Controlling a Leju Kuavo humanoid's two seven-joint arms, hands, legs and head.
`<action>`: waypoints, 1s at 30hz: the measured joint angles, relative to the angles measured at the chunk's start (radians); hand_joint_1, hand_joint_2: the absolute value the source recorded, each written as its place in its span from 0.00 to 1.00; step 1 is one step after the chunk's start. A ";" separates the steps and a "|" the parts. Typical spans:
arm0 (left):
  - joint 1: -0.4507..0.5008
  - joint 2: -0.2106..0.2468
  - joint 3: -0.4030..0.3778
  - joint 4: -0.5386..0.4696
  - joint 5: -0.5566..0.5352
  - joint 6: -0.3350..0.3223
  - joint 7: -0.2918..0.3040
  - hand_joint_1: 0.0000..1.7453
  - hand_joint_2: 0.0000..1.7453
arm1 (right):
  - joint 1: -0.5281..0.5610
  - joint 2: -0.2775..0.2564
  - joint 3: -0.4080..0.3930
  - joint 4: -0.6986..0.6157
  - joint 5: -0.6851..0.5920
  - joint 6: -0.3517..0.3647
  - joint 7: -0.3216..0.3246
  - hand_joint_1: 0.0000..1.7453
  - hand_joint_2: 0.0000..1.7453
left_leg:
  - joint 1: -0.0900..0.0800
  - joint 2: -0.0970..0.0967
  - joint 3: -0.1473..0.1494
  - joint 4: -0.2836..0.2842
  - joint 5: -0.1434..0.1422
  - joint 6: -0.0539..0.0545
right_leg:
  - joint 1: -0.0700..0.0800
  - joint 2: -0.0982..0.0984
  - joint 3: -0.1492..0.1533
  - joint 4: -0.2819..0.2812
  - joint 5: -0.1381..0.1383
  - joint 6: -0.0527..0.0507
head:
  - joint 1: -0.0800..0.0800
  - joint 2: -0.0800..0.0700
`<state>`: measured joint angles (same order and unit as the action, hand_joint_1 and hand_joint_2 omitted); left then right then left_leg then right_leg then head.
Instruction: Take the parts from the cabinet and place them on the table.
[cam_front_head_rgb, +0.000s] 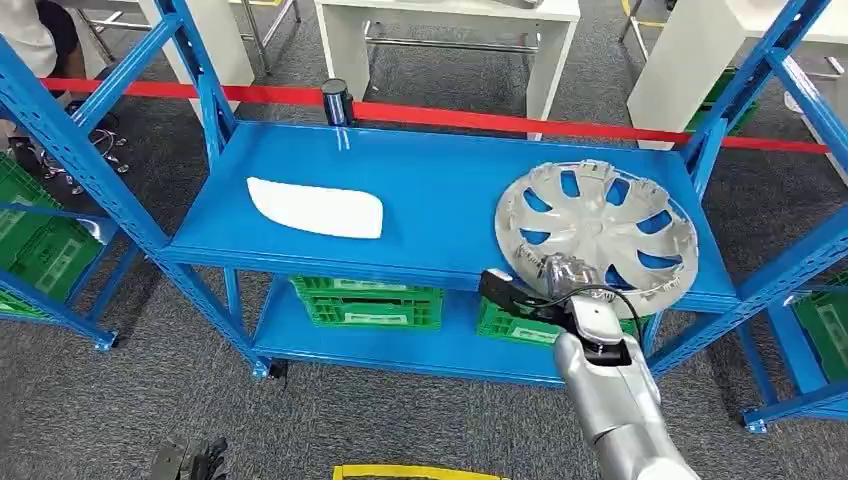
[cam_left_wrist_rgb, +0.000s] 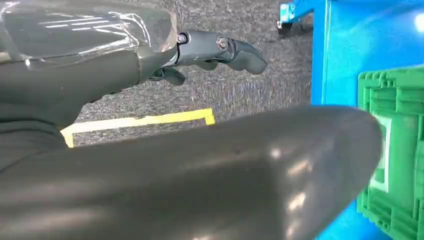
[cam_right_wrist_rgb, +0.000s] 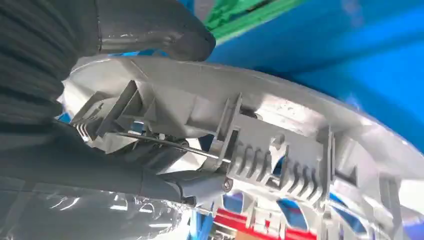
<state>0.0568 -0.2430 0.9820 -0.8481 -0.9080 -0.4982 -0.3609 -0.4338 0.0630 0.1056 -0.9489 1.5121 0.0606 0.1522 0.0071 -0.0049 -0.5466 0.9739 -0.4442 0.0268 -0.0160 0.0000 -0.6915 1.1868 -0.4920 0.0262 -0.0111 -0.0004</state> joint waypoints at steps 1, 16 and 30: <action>0.000 -0.008 0.010 -0.016 -0.008 -0.008 0.002 0.00 0.00 | 0.009 0.007 -0.014 -0.041 -0.013 -0.001 -0.010 1.00 1.00 | 0.000 0.000 0.000 0.004 -0.004 -0.004 | -0.002 -0.001 0.052 -0.109 0.040 0.006 | 0.001 0.000; -0.002 -0.049 0.083 -0.106 -0.073 -0.027 -0.060 0.00 0.00 | 0.130 0.088 -0.128 -0.596 -0.226 -0.035 -0.155 1.00 1.00 | 0.003 0.002 -0.086 0.140 -0.030 -0.035 | 0.003 0.010 0.094 -0.188 0.058 -0.041 | -0.005 0.000; -0.010 -0.056 0.180 -0.100 -0.053 -0.108 -0.053 0.00 0.00 | 0.212 0.075 -0.145 -0.864 -1.060 0.086 -0.383 1.00 1.00 | 0.002 -0.002 -0.014 0.000 0.003 0.000 | -0.005 0.008 -0.033 0.050 -0.022 0.000 | -0.001 0.000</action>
<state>0.0465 -0.2991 1.1624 -0.9483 -0.9609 -0.6058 -0.4139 -0.2215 0.1381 -0.0389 -1.8128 0.4522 0.1469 -0.2309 0.0096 -0.0066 -0.5609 0.9737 -0.4408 0.0270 -0.0206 0.0081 -0.7242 1.2373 -0.5141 0.0265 -0.0118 -0.0004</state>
